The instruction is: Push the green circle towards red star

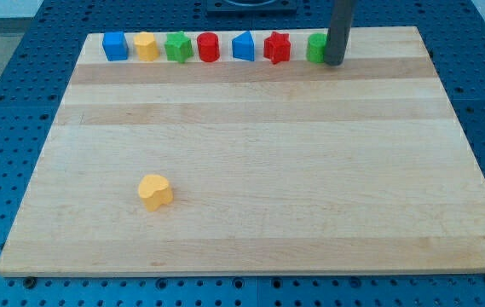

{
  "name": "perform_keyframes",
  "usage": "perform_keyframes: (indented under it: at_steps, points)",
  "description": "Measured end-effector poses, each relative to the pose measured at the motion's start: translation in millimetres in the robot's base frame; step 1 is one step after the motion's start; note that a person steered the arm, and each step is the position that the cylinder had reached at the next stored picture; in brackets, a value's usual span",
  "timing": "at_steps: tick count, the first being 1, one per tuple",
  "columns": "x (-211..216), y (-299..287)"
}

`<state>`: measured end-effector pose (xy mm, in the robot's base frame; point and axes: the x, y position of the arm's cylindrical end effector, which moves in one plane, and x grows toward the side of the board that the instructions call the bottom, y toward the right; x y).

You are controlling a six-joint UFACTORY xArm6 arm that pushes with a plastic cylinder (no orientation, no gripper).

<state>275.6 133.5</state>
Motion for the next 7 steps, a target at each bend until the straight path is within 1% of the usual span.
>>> perform_keyframes:
  at_steps: [1,2,3,4,7]
  points:
    - [-0.1,6.3]
    - [-5.1,25.1]
    - [-19.7,29.3]
    - [-22.6,26.0]
    - [-12.9,19.7]
